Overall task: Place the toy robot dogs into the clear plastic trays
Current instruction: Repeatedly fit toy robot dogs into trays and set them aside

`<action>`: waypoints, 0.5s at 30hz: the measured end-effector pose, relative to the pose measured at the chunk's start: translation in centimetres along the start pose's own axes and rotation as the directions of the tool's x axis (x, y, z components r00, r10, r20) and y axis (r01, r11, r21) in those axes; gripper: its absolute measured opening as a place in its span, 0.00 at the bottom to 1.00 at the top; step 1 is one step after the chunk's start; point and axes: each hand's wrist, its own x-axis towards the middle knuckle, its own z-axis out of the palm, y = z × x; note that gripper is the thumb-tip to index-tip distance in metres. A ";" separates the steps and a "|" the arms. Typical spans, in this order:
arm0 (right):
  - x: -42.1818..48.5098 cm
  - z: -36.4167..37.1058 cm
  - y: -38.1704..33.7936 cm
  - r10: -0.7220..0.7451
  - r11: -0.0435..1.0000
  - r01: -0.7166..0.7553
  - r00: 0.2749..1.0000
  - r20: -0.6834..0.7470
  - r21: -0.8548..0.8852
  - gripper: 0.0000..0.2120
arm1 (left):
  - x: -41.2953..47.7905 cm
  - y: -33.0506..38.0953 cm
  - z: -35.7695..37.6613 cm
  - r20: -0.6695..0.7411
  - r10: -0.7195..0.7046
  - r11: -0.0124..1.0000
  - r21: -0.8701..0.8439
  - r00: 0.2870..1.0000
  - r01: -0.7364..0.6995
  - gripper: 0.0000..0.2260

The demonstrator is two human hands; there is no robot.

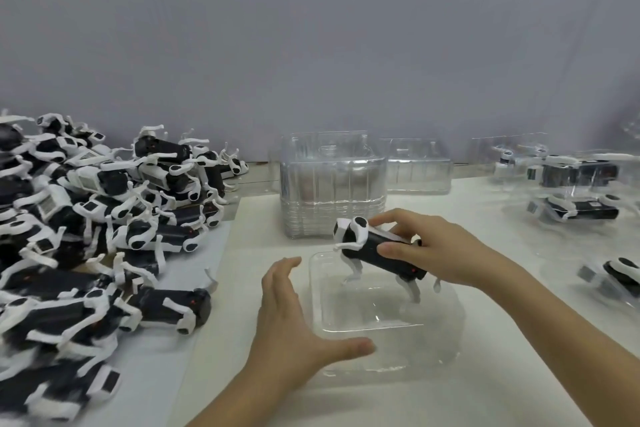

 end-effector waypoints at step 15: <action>1.9 -0.5 1.0 -0.124 0.978 0.157 0.967 0.222 -0.137 0.17 | 3.1 -1.1 -0.8 0.241 0.176 0.948 -0.304 0.954 -0.098 0.52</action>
